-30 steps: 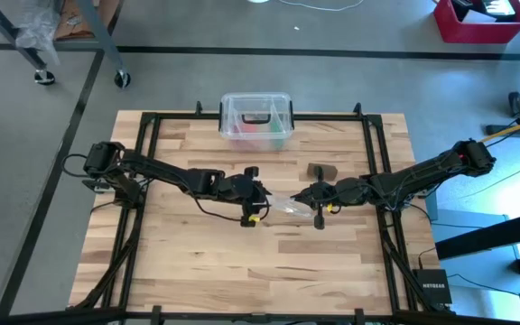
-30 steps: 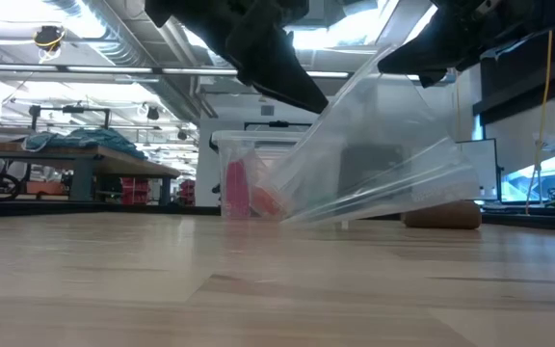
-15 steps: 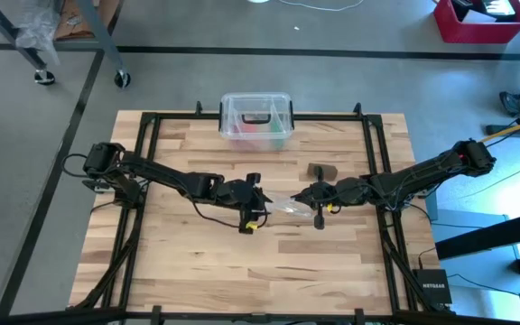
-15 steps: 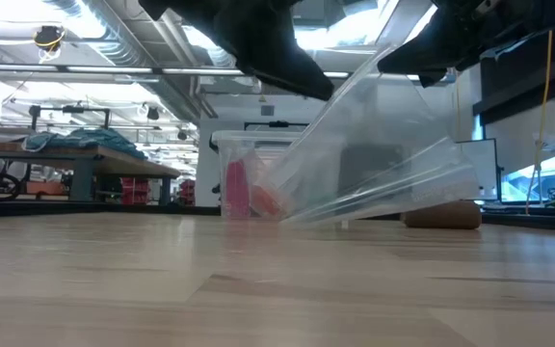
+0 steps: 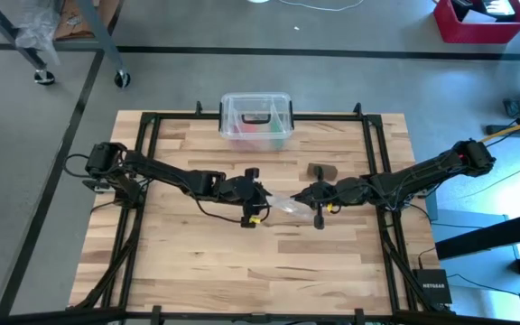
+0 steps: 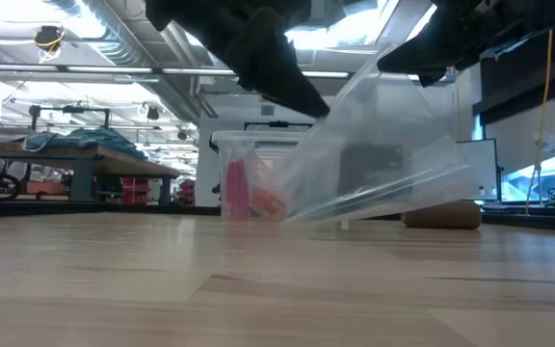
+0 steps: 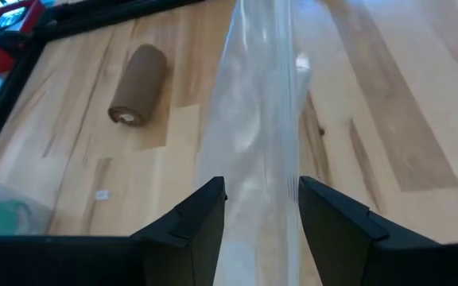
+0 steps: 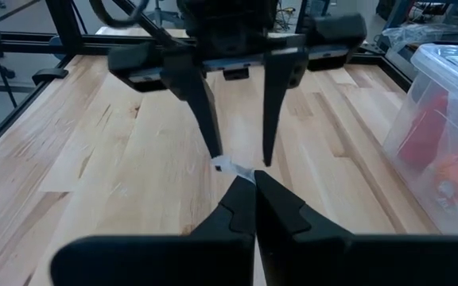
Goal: Roll bandage
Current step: Open the transparent zip bag
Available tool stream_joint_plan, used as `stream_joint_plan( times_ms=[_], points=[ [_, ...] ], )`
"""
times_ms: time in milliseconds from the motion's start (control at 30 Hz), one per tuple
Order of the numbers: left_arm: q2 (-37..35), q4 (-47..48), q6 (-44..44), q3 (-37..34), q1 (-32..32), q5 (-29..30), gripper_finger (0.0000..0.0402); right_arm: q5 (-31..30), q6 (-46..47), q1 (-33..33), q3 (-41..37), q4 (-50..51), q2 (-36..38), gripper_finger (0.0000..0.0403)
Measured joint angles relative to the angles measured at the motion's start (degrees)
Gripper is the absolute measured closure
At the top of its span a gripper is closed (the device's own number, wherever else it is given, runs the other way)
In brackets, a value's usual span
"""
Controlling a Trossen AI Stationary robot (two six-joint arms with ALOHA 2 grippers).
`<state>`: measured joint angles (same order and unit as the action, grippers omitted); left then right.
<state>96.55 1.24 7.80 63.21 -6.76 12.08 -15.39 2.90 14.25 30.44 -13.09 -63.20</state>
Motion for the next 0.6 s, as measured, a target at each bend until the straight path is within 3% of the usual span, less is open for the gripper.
stream_joint_plan(
  times_ms=[133, 600],
  points=[
    [-0.1, -0.2, 0.1, 0.0, -0.1, 2.5, 0.0249, 0.0, 0.0, 0.0, 0.0, 0.0, 0.0, 0.0400],
    [-0.8, 0.3, 1.0, 0.0, -0.3, 2.7, 0.0249, 0.0, 0.0, 0.0, 0.0, 0.0, 0.0, 0.0400]
  ],
)
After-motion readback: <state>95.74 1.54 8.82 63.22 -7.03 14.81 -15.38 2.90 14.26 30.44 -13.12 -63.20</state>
